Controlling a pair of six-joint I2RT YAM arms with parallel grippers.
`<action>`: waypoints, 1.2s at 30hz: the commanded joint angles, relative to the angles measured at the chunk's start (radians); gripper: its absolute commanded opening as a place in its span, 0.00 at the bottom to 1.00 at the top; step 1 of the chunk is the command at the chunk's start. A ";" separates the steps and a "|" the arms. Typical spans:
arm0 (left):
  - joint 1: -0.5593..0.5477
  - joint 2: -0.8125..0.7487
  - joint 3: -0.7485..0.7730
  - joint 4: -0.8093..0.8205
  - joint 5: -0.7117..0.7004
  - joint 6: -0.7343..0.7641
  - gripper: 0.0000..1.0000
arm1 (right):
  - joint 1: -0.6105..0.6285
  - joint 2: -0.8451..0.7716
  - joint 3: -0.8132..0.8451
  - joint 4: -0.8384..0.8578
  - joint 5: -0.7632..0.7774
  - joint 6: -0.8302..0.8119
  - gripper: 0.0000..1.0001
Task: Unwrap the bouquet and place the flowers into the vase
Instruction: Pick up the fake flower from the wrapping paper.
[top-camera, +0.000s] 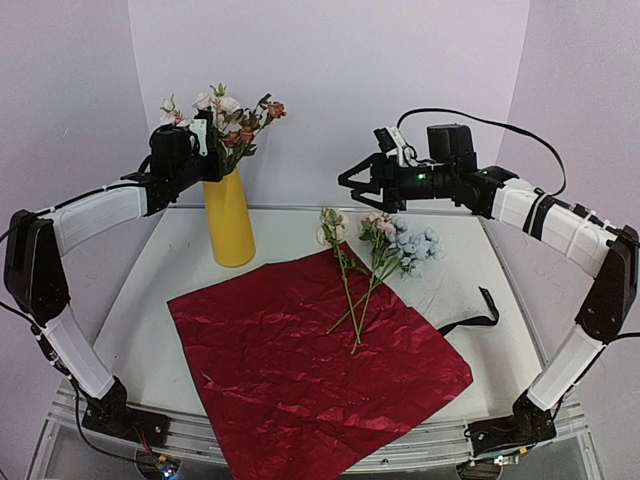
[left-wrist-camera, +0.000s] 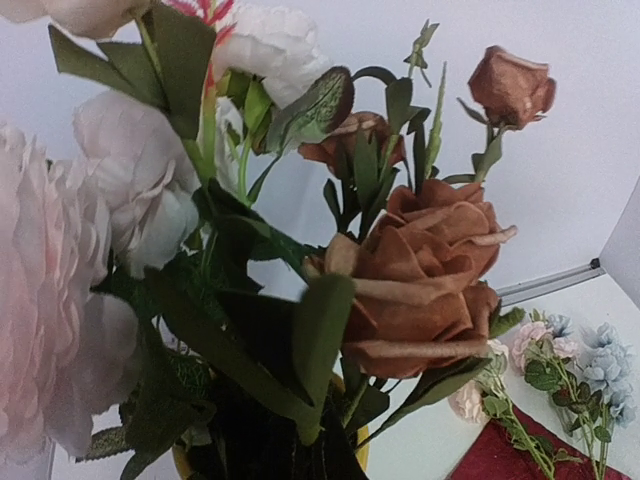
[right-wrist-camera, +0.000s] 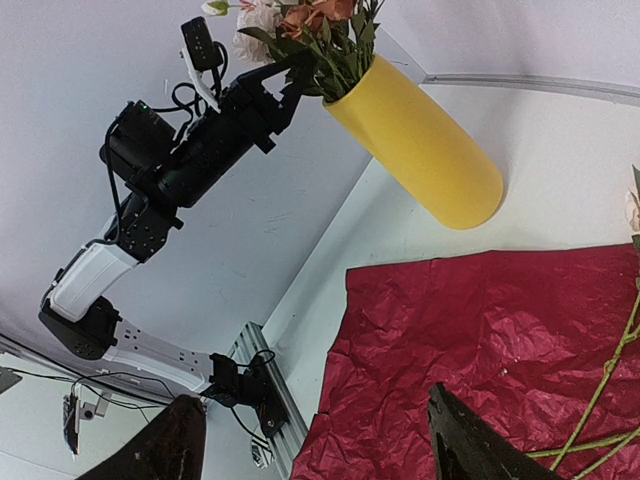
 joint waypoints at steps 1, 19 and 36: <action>0.003 -0.046 -0.032 -0.037 -0.067 -0.045 0.00 | -0.005 -0.036 -0.001 0.044 -0.009 0.008 0.77; 0.002 -0.163 -0.017 -0.123 0.098 -0.121 0.67 | -0.006 -0.057 -0.139 -0.088 0.183 0.069 0.76; -0.091 -0.424 -0.380 -0.259 0.187 -0.476 0.68 | 0.016 0.092 -0.167 -0.276 0.357 0.071 0.53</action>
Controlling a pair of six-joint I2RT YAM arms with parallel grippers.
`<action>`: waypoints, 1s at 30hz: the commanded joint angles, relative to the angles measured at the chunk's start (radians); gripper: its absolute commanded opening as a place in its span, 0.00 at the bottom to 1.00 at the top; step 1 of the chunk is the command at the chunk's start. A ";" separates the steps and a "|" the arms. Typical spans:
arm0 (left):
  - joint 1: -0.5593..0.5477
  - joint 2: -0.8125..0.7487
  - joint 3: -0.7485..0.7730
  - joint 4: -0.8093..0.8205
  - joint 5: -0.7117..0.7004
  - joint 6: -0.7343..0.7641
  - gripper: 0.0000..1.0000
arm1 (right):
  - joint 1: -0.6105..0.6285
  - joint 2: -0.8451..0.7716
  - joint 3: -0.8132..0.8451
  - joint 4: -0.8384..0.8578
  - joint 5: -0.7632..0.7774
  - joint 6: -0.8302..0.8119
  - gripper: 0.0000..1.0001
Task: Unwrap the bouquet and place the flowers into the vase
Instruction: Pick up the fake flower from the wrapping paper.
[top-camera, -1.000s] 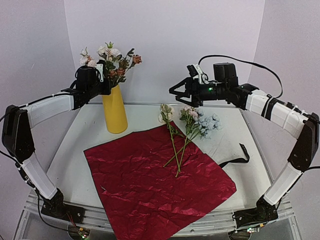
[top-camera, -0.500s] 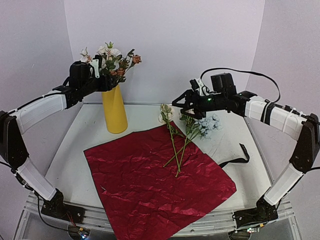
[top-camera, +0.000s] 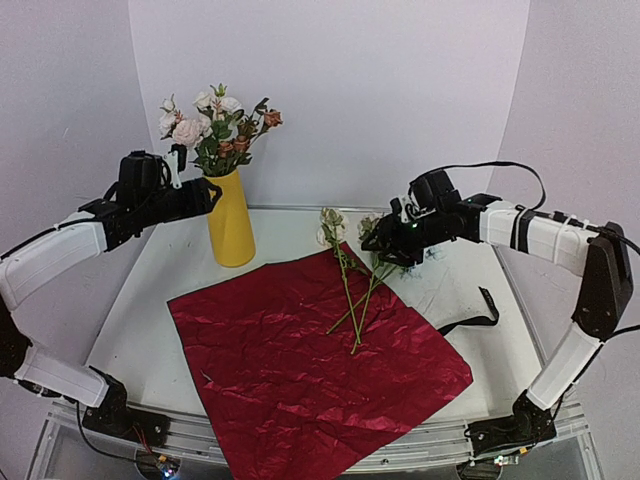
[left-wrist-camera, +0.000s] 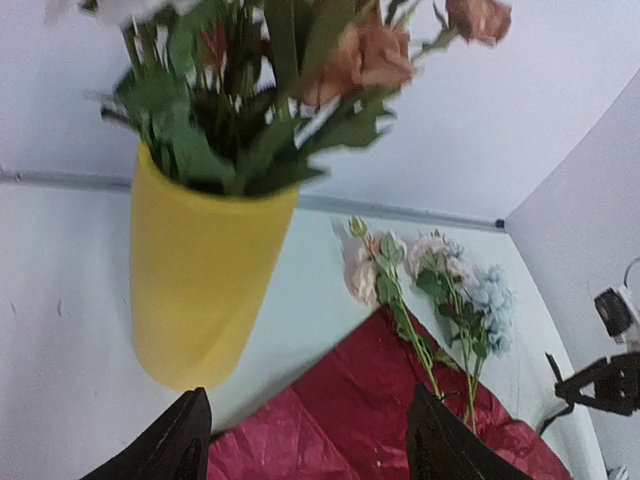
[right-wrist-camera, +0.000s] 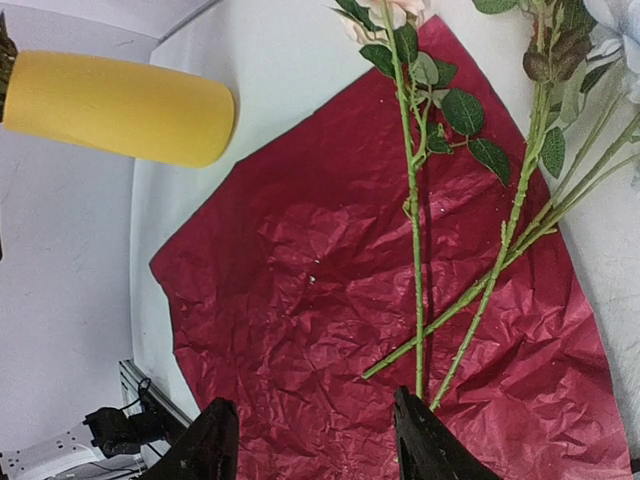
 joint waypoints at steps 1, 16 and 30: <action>-0.098 -0.073 -0.099 -0.024 0.011 -0.159 0.68 | 0.023 0.098 0.041 -0.035 -0.008 -0.049 0.52; -0.159 -0.054 -0.196 -0.023 0.079 -0.386 0.71 | 0.069 0.333 0.159 -0.070 0.066 -0.077 0.46; -0.159 0.029 -0.102 -0.024 0.101 -0.287 0.72 | 0.085 0.499 0.293 -0.114 0.120 -0.097 0.37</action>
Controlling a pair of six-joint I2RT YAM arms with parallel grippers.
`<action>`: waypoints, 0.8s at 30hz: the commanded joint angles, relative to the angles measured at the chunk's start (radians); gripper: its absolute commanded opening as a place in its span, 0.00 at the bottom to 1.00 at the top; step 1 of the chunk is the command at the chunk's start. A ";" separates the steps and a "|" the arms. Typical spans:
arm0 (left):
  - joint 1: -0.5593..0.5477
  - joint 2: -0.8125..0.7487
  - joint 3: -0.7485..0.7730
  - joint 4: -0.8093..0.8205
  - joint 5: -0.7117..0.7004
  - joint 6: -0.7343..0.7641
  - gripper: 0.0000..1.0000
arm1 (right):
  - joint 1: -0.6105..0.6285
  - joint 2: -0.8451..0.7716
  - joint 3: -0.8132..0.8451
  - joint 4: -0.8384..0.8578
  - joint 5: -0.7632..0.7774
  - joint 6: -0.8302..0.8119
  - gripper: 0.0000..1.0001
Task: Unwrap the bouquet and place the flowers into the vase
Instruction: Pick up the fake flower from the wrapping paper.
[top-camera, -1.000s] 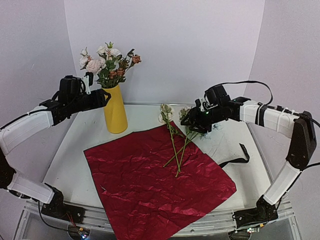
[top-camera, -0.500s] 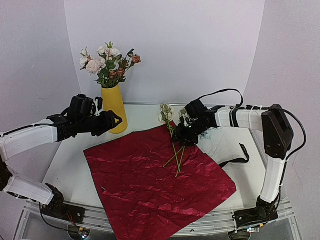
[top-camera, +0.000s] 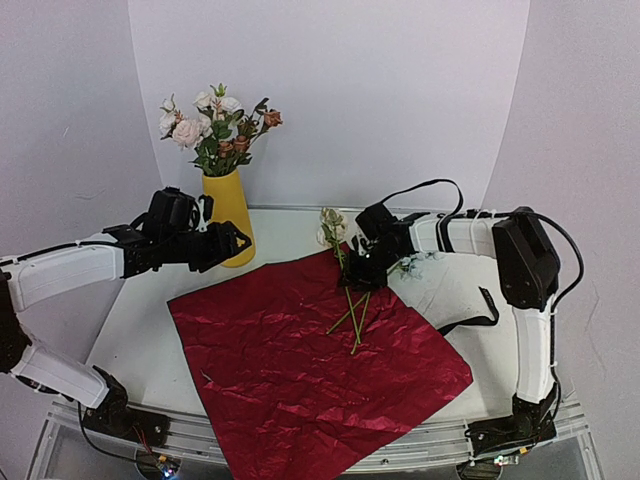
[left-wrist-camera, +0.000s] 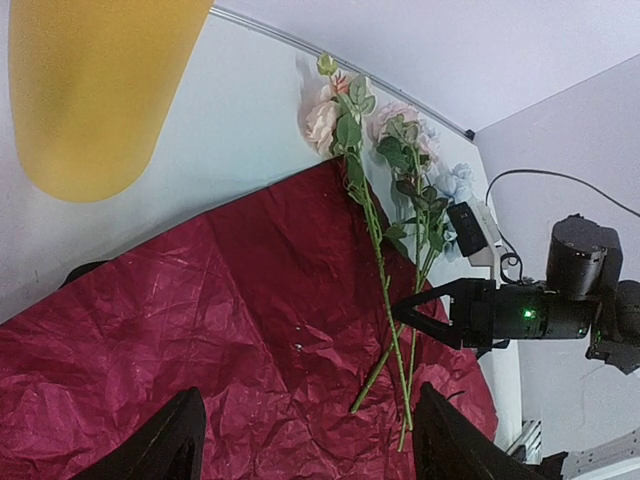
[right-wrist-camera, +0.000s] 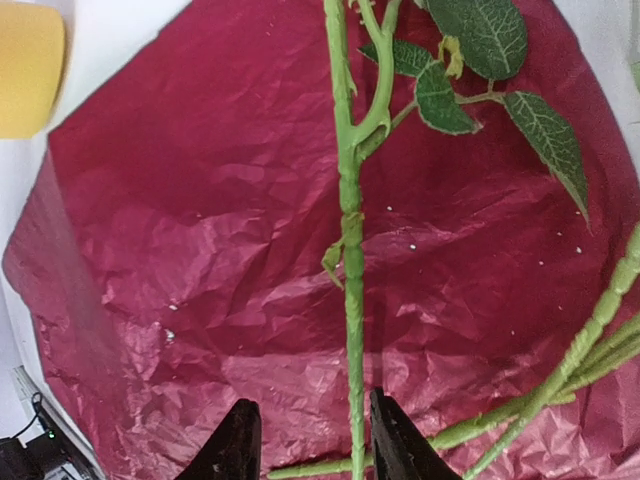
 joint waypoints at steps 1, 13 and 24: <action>0.001 0.010 0.069 0.009 0.012 0.052 0.73 | 0.007 0.038 0.052 -0.060 0.037 -0.008 0.36; 0.002 0.004 0.069 0.007 0.003 0.080 0.73 | 0.007 0.076 0.071 -0.079 0.066 -0.001 0.00; 0.002 0.039 0.122 0.005 0.032 0.105 0.74 | 0.012 -0.044 0.077 -0.066 0.079 -0.048 0.00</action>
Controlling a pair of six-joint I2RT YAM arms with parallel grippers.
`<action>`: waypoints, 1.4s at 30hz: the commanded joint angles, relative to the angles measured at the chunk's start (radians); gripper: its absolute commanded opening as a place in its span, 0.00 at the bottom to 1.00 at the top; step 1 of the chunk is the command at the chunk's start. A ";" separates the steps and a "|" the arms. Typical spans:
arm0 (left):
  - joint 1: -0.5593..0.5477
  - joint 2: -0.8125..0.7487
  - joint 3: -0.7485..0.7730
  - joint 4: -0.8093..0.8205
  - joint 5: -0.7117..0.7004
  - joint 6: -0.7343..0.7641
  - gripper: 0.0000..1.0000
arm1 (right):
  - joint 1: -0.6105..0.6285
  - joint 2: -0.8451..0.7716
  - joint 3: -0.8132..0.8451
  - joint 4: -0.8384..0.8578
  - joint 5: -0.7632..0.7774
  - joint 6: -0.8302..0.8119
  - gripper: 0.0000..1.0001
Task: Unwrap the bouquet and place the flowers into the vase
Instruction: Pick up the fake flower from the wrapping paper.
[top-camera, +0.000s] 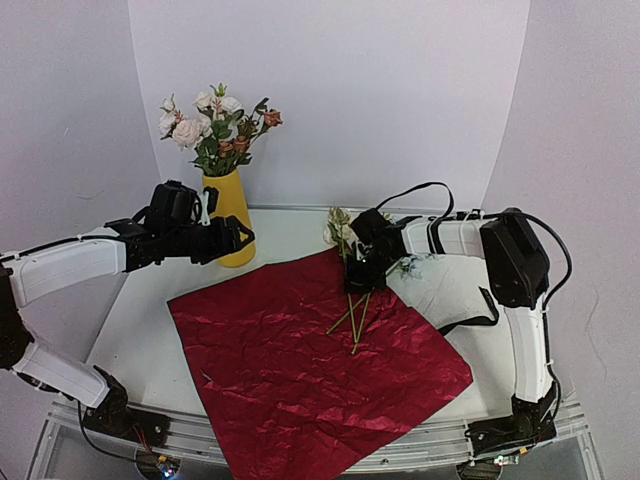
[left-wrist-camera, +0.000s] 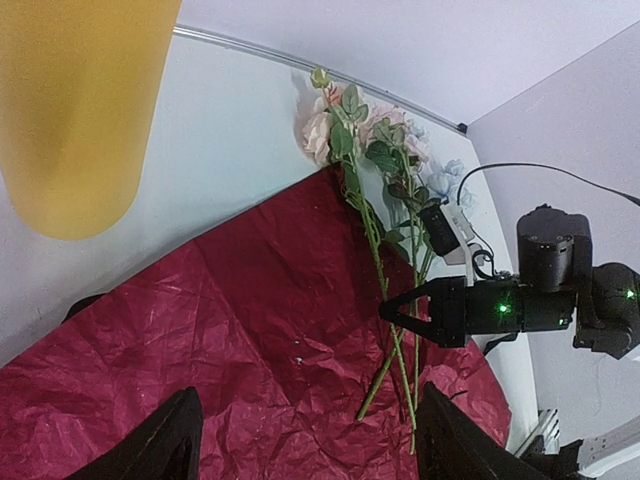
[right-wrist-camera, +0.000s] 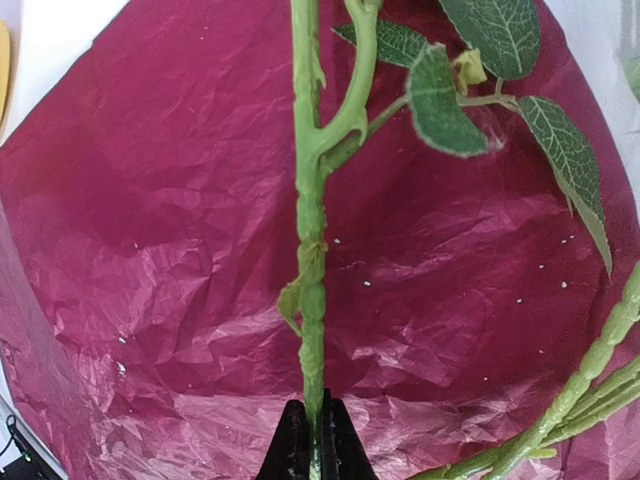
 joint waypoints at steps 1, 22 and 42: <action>0.002 0.025 0.089 0.007 0.038 0.018 0.74 | 0.011 -0.127 0.033 -0.030 0.009 -0.058 0.00; -0.105 0.135 0.267 0.120 0.245 -0.219 0.89 | 0.063 -0.640 -0.391 0.457 -0.226 -0.014 0.00; -0.274 0.194 0.260 0.333 0.129 -0.398 0.72 | 0.096 -0.792 -0.532 0.477 -0.407 -0.059 0.00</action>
